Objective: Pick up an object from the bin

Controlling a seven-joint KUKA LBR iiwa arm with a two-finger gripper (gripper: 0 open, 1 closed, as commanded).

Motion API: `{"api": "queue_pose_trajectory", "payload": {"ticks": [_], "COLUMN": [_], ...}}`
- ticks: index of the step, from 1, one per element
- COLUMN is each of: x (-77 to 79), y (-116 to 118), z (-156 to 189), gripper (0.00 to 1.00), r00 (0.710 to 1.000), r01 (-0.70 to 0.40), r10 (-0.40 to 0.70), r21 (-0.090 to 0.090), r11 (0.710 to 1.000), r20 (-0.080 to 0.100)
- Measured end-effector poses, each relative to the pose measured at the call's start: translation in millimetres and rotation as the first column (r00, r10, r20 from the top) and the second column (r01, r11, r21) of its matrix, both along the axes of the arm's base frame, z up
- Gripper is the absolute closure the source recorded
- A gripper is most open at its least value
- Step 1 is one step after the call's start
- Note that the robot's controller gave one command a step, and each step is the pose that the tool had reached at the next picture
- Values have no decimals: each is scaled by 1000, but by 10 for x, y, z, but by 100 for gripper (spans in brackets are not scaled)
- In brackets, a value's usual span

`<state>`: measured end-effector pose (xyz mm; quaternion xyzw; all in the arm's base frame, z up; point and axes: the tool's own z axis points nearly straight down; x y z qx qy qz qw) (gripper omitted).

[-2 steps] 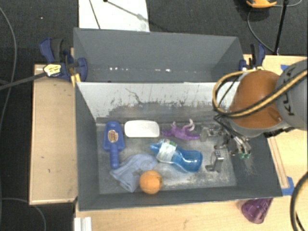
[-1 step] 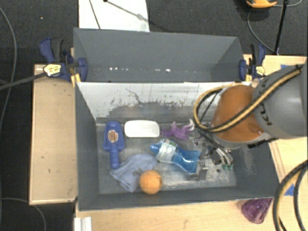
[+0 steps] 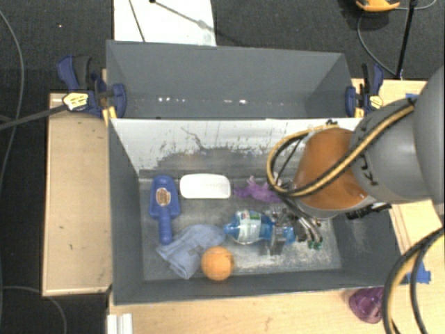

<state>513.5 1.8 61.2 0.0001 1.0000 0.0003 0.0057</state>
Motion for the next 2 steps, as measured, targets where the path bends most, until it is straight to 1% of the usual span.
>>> {"api": "queue_pose_trajectory", "payload": {"ticks": [1, 2], "x": [7, 117], "y": [-73, 73], "z": [64, 1413], "gripper": [100, 100], "r00": [1000, 1000], "r01": [15, 3], "r10": [-15, -3], "r21": [0, 0], "r11": [1000, 1000], "r20": [1, 2]}}
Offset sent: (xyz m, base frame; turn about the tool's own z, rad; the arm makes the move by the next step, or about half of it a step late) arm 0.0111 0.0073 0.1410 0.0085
